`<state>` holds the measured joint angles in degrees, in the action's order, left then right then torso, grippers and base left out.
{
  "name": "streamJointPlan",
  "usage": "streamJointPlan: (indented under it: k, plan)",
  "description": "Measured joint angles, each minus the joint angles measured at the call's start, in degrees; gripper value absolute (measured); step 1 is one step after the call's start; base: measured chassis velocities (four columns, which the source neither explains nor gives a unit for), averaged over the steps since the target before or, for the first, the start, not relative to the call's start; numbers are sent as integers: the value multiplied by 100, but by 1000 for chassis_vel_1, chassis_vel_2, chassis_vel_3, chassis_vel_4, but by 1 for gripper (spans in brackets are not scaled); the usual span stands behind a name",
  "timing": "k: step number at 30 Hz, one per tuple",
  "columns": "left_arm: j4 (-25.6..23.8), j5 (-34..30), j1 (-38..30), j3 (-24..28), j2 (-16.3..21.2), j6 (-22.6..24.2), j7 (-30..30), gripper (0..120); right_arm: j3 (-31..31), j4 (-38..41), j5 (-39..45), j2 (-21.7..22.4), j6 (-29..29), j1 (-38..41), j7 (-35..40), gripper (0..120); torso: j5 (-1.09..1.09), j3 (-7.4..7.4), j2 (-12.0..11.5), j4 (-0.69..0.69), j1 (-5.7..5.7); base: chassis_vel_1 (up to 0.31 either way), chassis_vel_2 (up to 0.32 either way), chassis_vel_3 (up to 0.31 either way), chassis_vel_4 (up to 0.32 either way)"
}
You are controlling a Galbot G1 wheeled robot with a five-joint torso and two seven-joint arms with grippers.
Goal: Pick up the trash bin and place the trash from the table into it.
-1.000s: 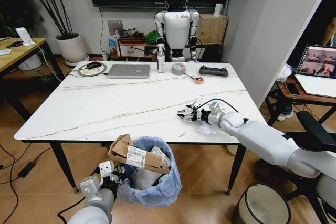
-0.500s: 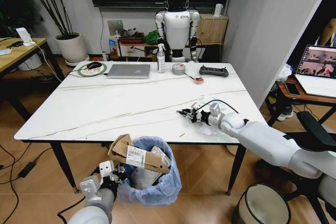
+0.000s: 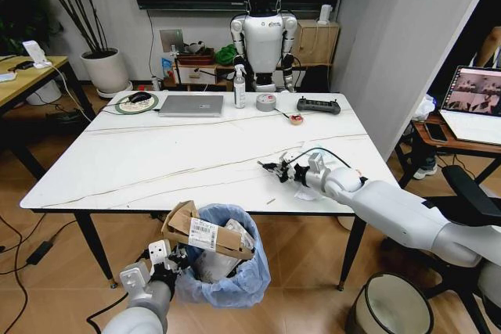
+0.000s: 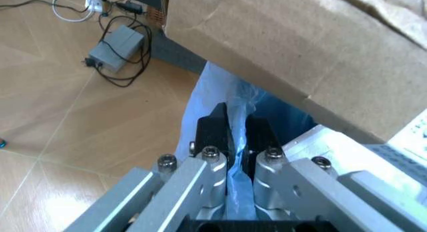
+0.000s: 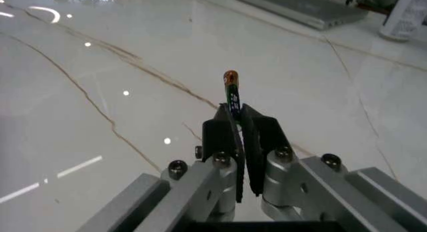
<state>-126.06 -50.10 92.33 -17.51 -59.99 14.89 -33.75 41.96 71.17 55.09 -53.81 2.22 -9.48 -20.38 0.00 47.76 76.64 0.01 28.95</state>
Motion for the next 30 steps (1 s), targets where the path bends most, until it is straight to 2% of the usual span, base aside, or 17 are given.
streamJointPlan:
  k: [6, 10, 12, 15, 18, 21, 30]
  plan:
    - [-4, -4, -27, 2, 15, 0, -2, 0, -110, 942, 252, 317, 98, -108, -34, 0, 0, -1, 0, 0, 0, 0, 0, 0, 0]
    - [7, -9, -68, 21, 27, 0, -2, 0, -214, 1854, 356, 778, 197, -349, -115, 0, 0, -2, 1, -1, -1, 0, 0, 0, 0]
    - [7, -13, -78, 25, 33, 0, -2, 0, -244, 2027, 355, 891, 222, -433, -139, 0, 1, -2, 1, 0, -1, 0, 0, 0, 0]
    - [11, -37, -124, 40, 55, 4, -4, 0, -395, 2551, 241, 1340, 330, -896, -238, 0, 1, -2, 1, -2, -2, 0, 0, 0, 0]
    - [19, -60, -165, 53, 67, 12, -10, 0, -567, 2794, 56, 1618, 416, -1402, -322, 0, 1, -2, 2, -3, -2, 0, 0, 0, 0]
    - [26, -82, -196, 61, 74, 17, -16, 0, -669, 2849, -96, 1717, 466, -1686, -385, 0, 2, -2, 2, -3, -2, 0, 0, 0, 0]
    - [80, -135, -249, 85, 74, 28, -22, 0, -888, 2816, -546, 1727, 659, -2184, -673, 0, 0, -2, 2, -1, -2, 0, 0, 0, 0]
